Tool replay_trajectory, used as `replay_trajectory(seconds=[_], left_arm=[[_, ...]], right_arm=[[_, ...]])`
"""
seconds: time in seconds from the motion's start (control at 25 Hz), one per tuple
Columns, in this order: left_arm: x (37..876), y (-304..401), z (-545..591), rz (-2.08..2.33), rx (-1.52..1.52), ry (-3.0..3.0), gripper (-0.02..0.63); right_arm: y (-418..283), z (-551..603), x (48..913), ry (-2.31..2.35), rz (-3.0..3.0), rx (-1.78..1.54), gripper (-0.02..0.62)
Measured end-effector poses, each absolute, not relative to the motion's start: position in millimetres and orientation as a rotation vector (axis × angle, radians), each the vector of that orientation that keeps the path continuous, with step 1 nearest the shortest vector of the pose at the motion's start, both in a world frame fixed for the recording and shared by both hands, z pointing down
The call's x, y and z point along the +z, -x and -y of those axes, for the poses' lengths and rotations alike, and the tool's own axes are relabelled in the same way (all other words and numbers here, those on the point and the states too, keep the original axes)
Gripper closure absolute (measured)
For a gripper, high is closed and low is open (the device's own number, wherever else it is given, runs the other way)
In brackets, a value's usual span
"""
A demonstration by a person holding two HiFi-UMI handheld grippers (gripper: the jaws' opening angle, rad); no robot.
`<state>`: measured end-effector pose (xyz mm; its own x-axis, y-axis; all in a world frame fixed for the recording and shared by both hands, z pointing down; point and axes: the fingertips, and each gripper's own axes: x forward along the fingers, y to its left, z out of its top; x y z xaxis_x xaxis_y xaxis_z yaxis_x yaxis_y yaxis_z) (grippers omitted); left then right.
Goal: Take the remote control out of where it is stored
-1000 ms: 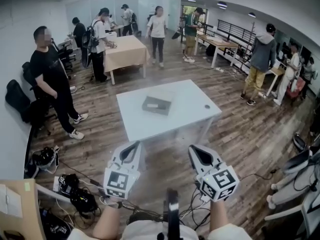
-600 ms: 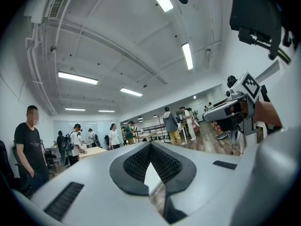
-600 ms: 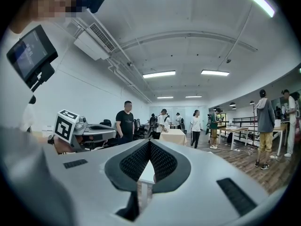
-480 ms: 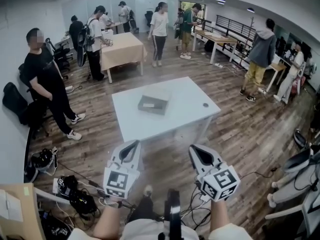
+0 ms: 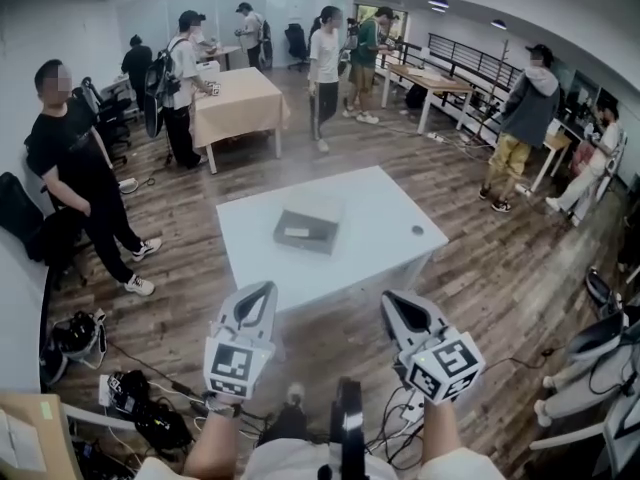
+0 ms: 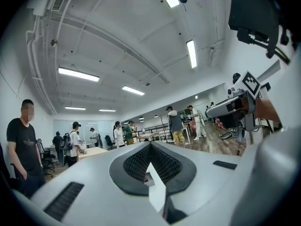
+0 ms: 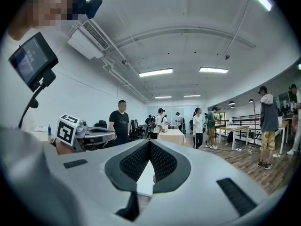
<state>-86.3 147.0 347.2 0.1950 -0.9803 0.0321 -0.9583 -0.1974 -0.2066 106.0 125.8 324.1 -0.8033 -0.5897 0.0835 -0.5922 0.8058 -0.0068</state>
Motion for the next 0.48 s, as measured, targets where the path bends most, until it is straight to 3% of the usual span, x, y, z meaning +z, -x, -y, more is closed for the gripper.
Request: replay_trajectory(seconds=[0.48], left_arm=[[335, 155, -23, -1.813, -0.244, 2.367, 0.606]], right_arm=[[-29, -3, 312, -1.041, 2.886, 0.050, 0.595]])
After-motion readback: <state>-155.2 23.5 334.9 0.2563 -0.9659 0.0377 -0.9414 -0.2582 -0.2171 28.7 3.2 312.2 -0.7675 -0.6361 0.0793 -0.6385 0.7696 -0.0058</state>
